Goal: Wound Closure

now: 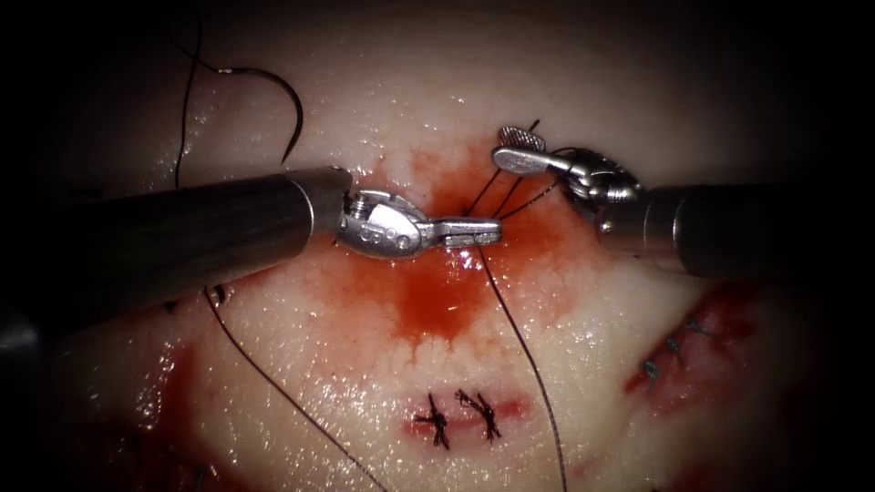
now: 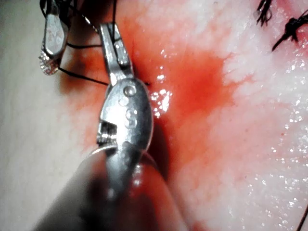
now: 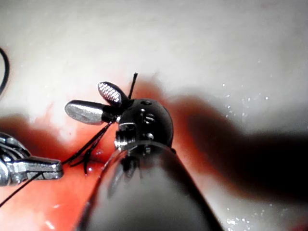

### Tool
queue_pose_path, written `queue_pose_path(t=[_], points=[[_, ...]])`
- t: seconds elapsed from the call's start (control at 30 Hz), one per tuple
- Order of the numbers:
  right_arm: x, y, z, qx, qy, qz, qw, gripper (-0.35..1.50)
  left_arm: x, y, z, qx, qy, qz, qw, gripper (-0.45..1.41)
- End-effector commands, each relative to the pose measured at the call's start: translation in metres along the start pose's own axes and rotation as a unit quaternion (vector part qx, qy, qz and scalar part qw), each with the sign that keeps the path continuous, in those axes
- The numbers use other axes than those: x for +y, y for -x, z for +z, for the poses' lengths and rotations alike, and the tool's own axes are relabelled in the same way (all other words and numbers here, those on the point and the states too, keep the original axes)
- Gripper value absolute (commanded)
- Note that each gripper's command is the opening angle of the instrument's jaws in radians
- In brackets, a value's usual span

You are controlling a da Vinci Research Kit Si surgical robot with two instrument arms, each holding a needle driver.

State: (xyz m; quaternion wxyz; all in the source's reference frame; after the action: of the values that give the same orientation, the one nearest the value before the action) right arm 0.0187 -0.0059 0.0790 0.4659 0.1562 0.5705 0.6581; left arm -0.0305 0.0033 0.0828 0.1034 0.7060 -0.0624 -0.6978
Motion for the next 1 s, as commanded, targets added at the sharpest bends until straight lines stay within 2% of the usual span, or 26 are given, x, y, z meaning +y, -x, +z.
queue_pose_path(t=[0.03, 0.2, 0.43, 0.67, 1.0], points=[[0.0009, 0.0006, 0.0002, 0.003, 0.004, 0.004, 1.000, 1.27, -0.0002, 0.0007, 0.0006, 0.000, 0.001, 0.000, 1.000, -0.45], [0.0023, 0.0002, -0.0006, 0.014, 0.017, 0.017, 1.000, 1.27, -0.0009, 0.0011, 0.0012, 0.000, 0.002, -0.002, 1.000, -0.45], [0.0035, 0.0003, -0.0012, 0.009, 0.028, 0.018, 0.999, 1.27, -0.0013, 0.0016, 0.0020, -0.003, 0.006, -0.003, 1.000, -0.45], [0.0045, 0.0003, -0.0007, 0.005, 0.032, 0.016, 0.999, 1.27, -0.0014, 0.0018, 0.0023, 0.000, 0.011, -0.003, 1.000, -0.45], [0.0050, 0.0002, 0.0019, 0.003, 0.024, 0.014, 1.000, 1.27, -0.0017, 0.0022, 0.0024, 0.001, 0.012, -0.002, 1.000, -0.45]])
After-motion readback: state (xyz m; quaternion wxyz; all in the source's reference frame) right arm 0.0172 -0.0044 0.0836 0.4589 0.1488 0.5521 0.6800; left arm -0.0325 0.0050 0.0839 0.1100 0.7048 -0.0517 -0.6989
